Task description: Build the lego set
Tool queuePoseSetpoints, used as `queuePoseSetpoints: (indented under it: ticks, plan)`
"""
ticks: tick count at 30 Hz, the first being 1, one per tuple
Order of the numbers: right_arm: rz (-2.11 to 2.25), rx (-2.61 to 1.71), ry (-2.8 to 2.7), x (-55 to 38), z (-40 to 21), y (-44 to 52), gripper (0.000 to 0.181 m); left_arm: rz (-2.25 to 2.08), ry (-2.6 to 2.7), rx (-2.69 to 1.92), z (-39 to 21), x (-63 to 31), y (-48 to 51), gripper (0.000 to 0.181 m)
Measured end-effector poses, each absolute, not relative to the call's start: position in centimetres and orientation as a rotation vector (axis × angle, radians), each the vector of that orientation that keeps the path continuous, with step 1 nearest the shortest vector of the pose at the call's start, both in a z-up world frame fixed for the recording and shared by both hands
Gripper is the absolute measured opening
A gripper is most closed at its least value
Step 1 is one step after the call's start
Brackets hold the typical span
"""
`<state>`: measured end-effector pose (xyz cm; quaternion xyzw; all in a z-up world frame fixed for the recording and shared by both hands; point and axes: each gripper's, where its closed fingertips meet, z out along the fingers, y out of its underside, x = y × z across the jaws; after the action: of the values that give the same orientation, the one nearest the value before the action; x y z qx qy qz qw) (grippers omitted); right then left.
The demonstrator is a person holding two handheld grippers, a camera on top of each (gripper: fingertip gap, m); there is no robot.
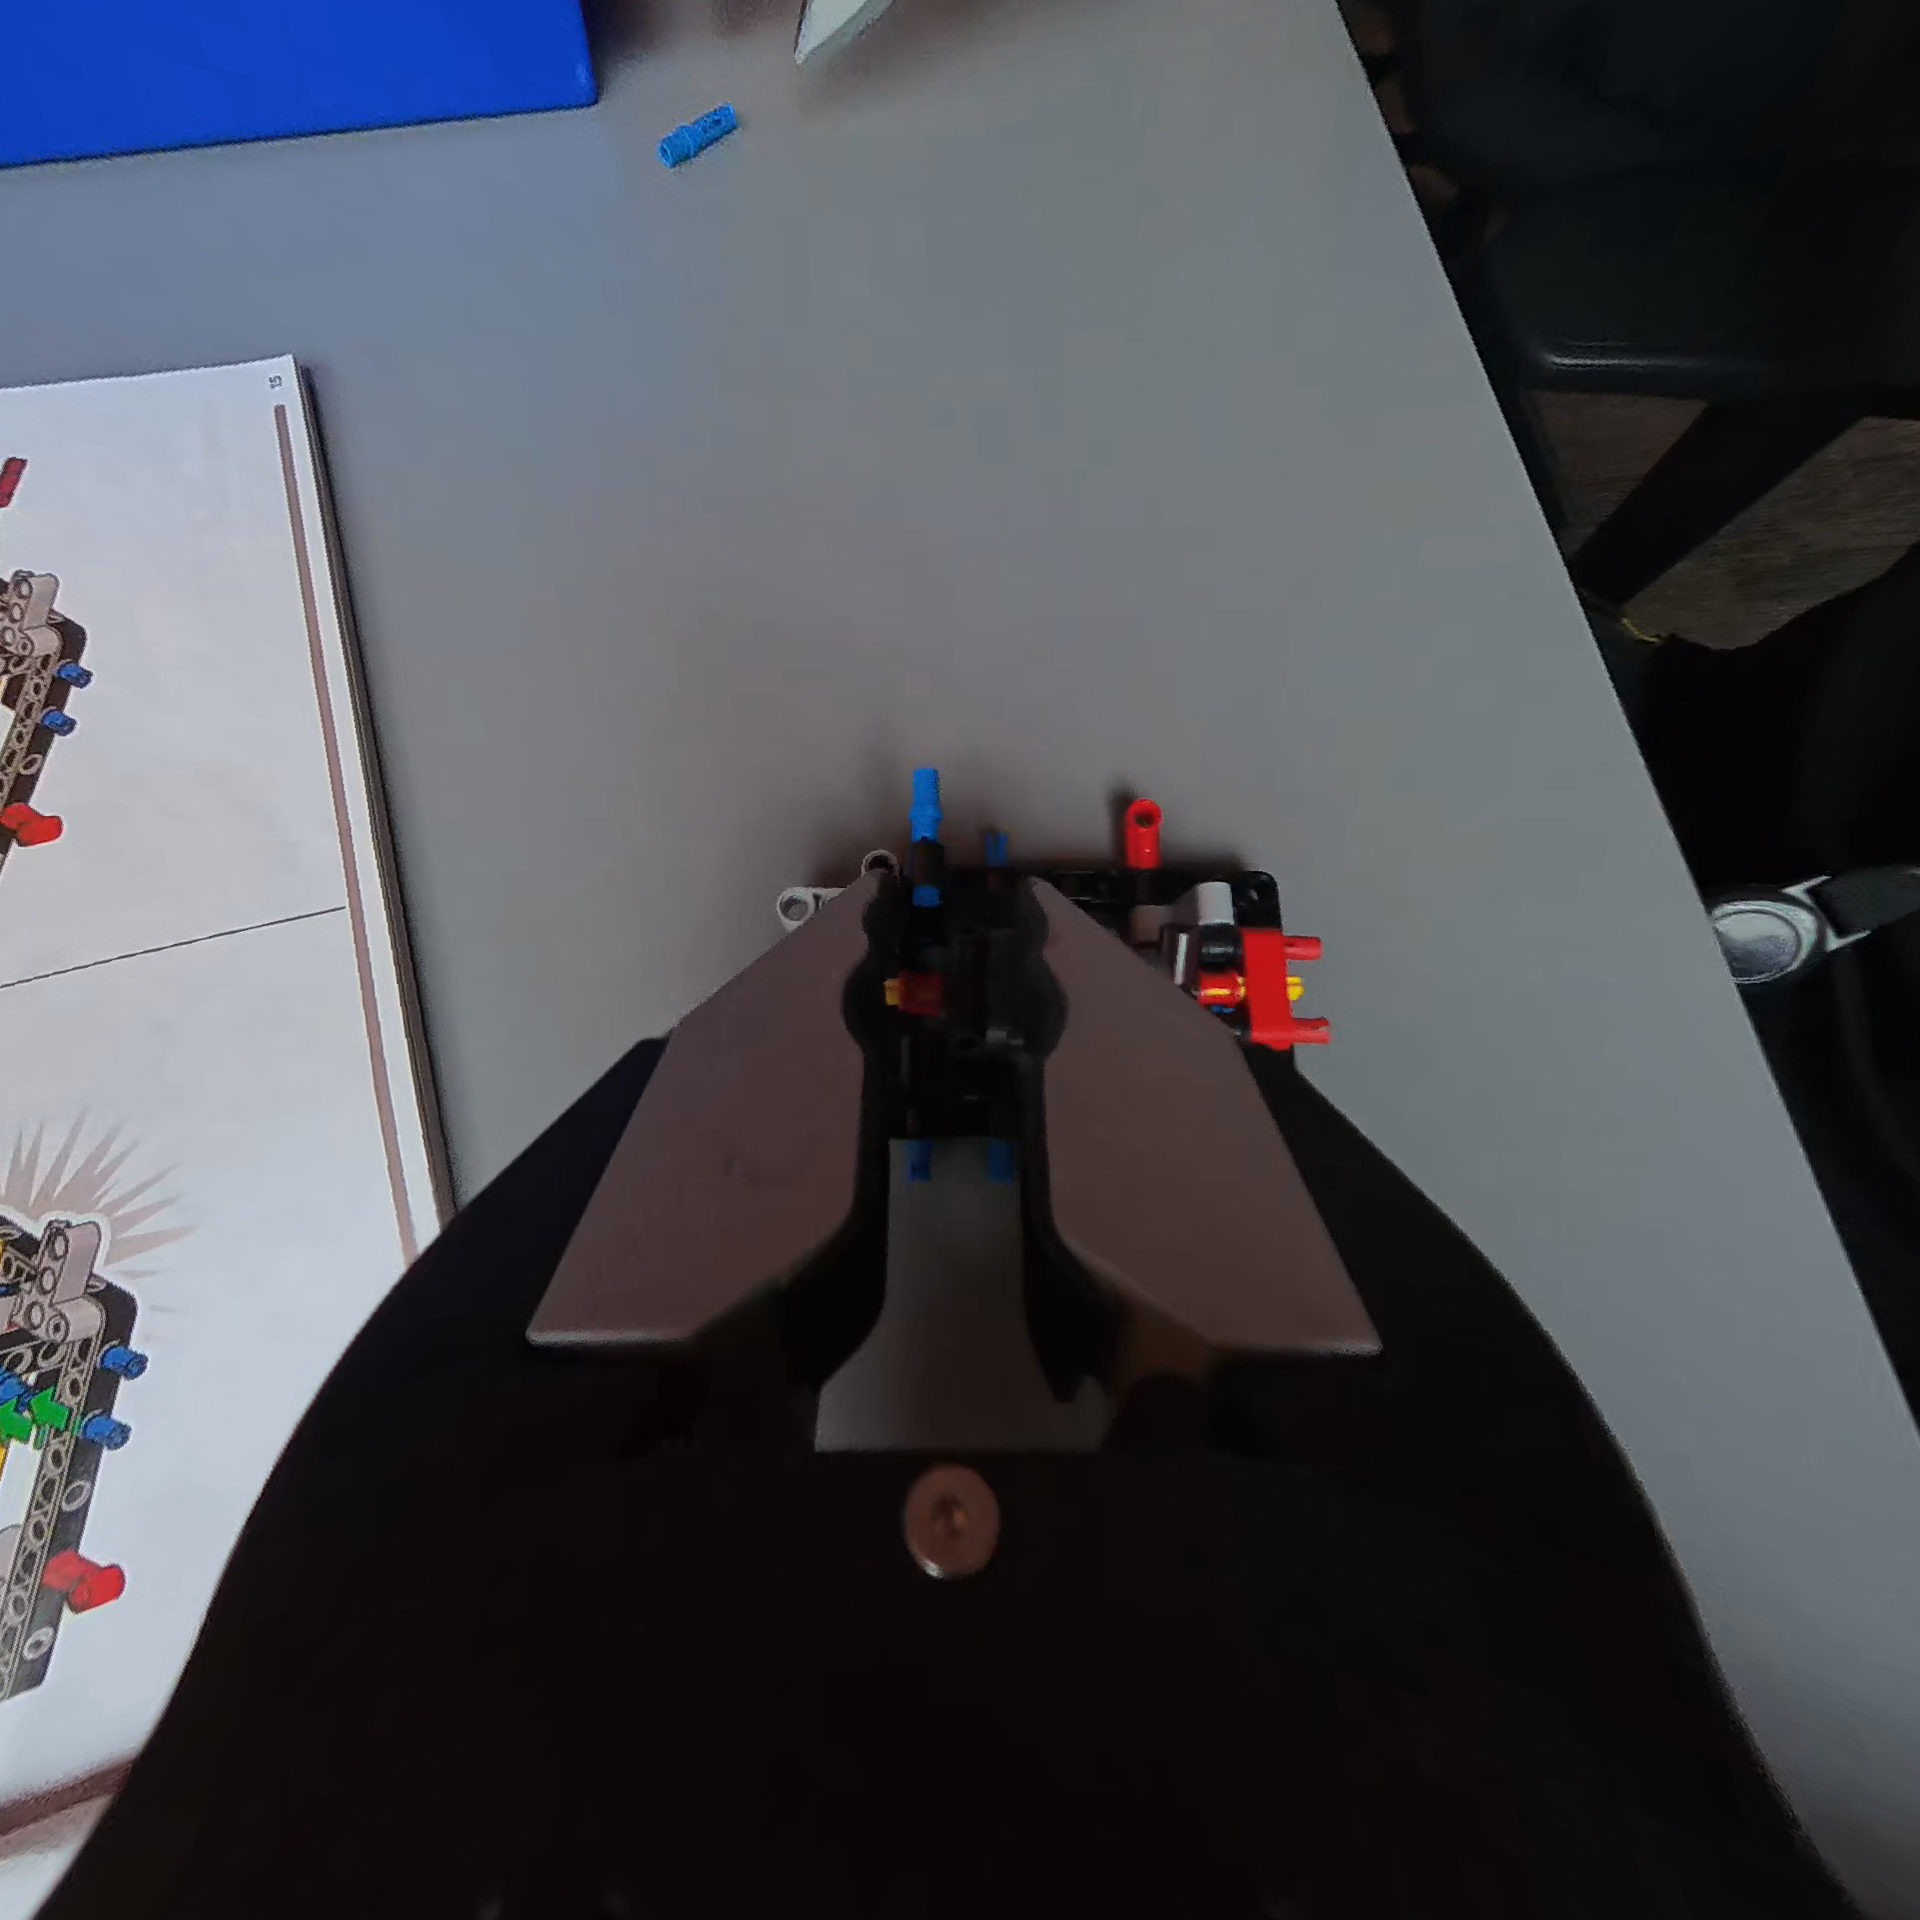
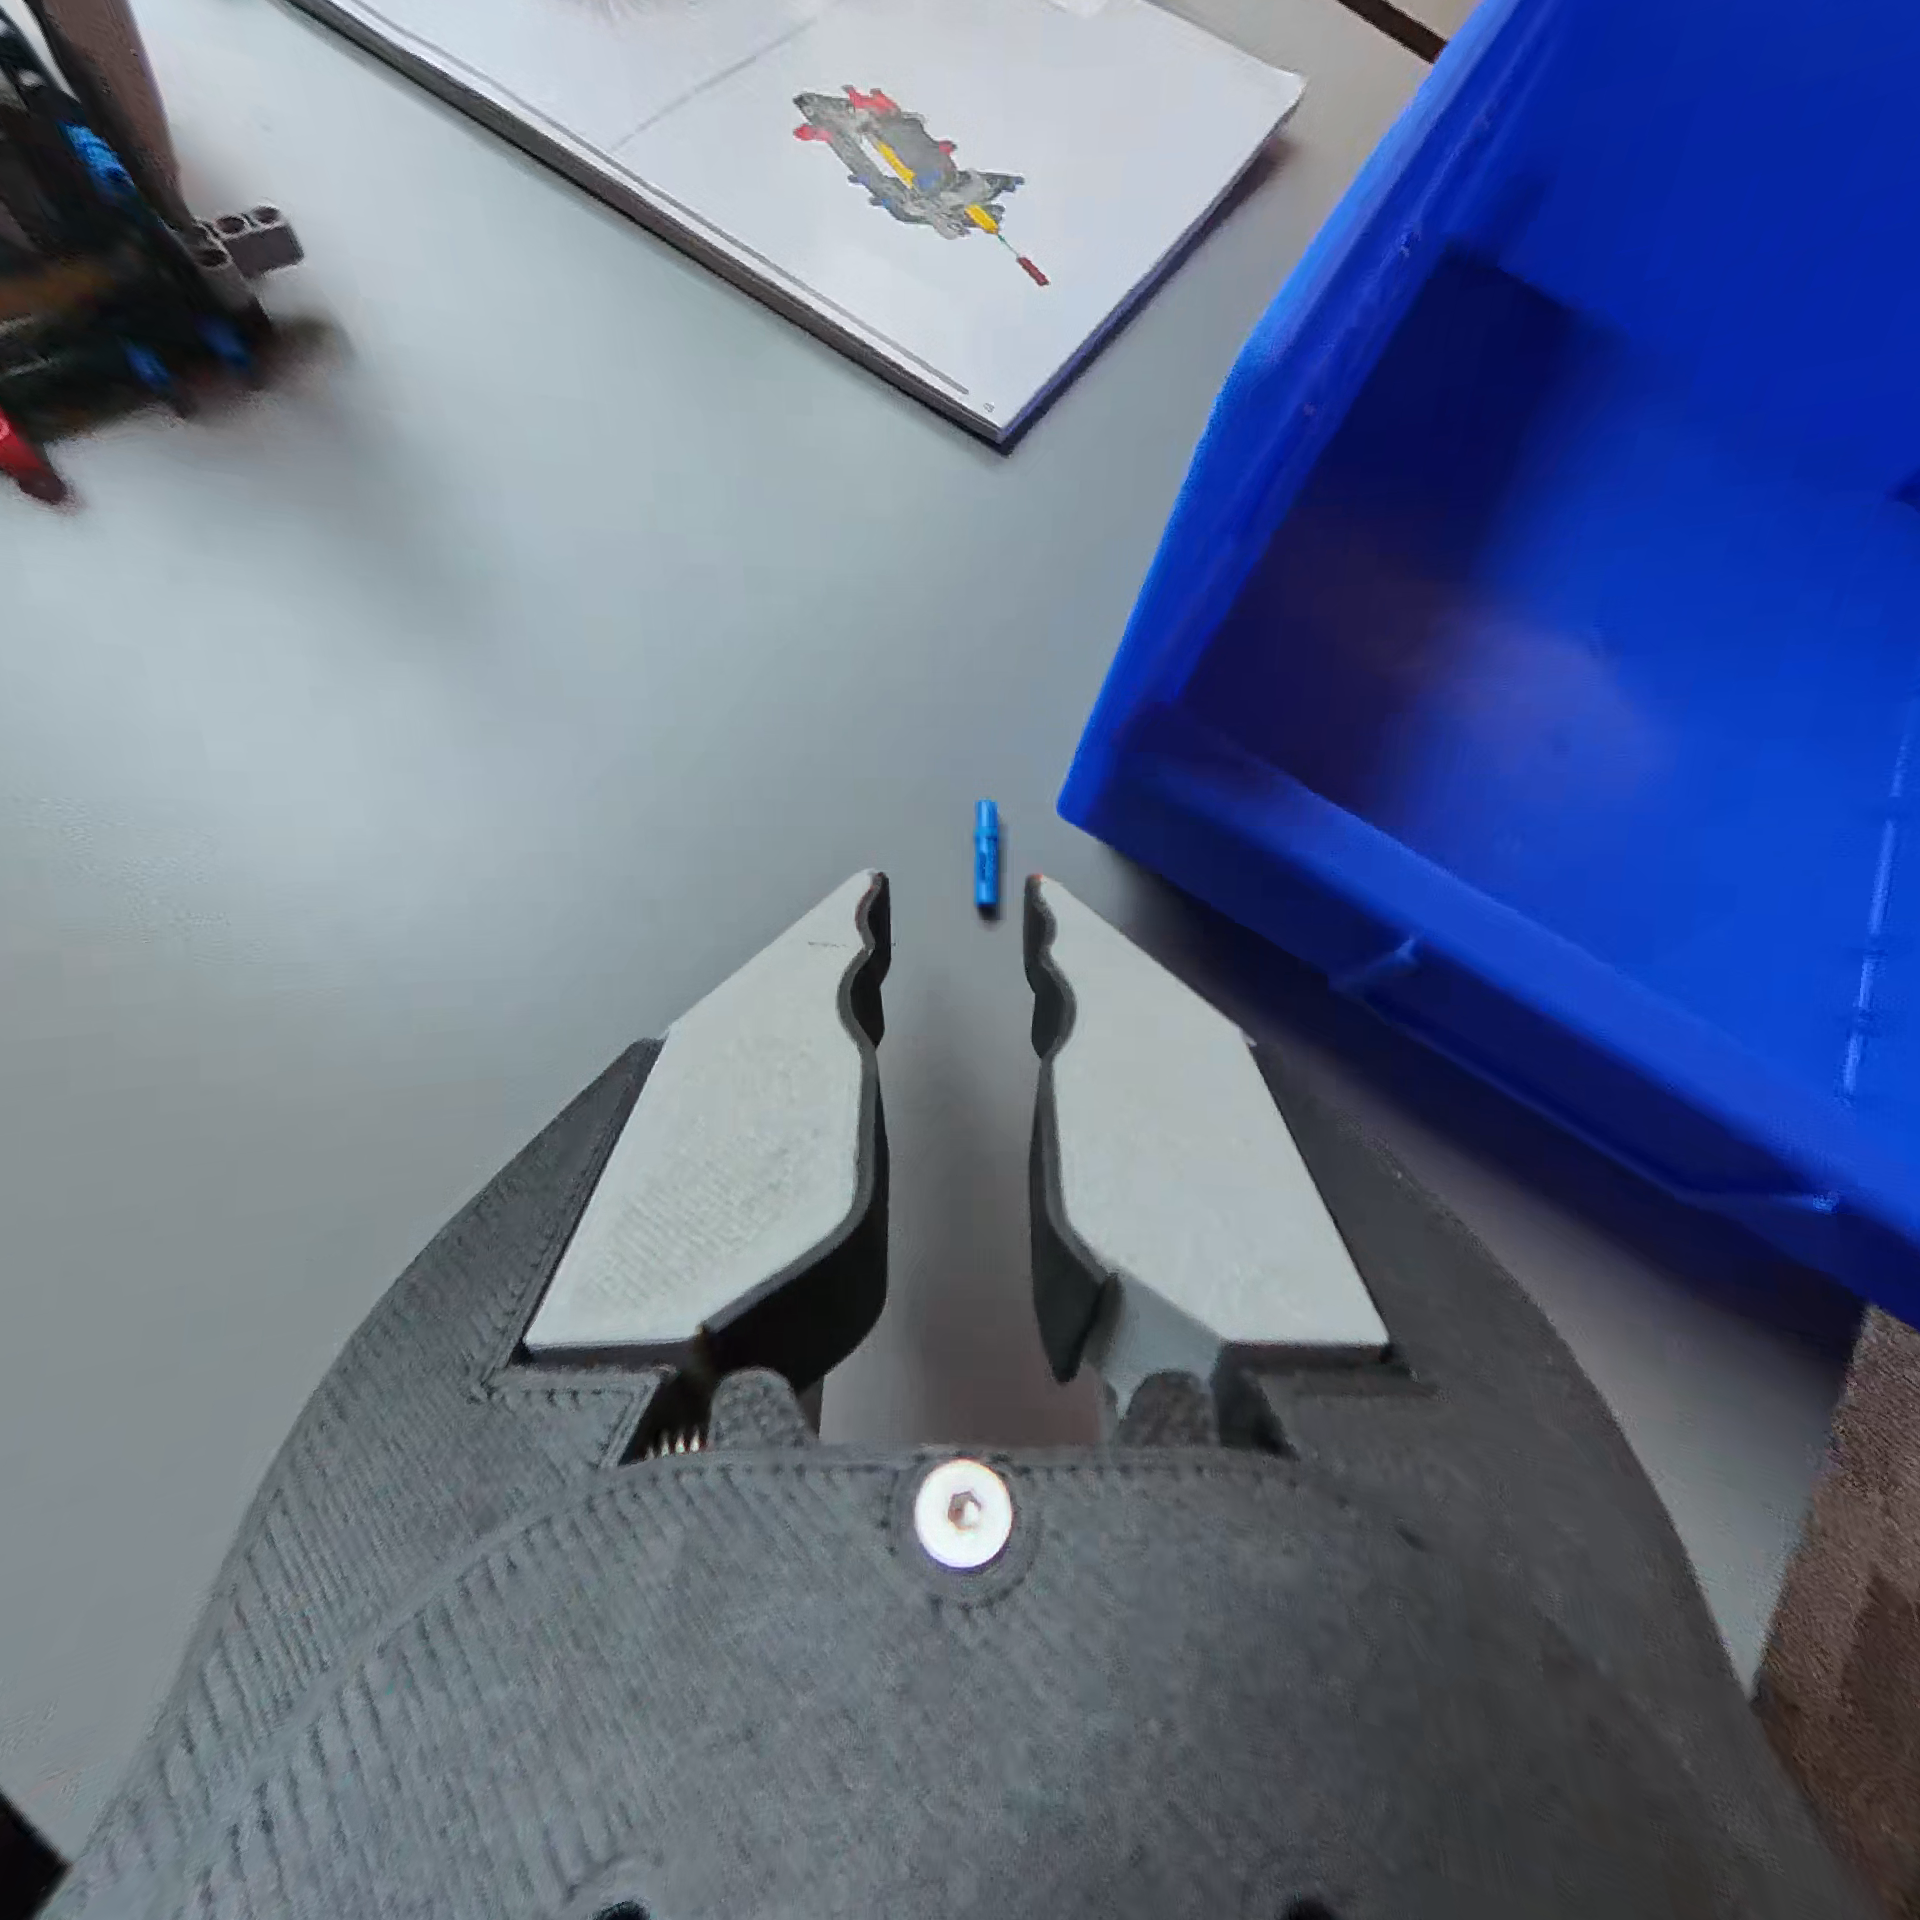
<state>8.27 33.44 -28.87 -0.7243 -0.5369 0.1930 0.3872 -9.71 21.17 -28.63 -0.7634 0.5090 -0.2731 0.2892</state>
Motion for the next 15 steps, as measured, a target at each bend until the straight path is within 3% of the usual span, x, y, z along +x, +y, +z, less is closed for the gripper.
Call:
queuePoseSetpoints:
  ticks: [6, 8, 15]
  plan:
    - [0.452, -1.894, -1.408, 7.0, -30.8, 35.2, 0.016, -0.718, 1.331, -2.035, -28.5, -10.1, 20.9, 0.022]
    - [0.453, -1.895, -1.412, 6.9, -30.9, 35.1, 0.001, -0.726, 1.314, -2.040, -28.3, -10.4, 21.0, 0.025]
    - [0.626, -1.882, -1.470, 4.2, -30.5, 30.3, 0.001, -0.719, 1.245, -2.044, -27.0, -11.5, 21.3, 0.039]
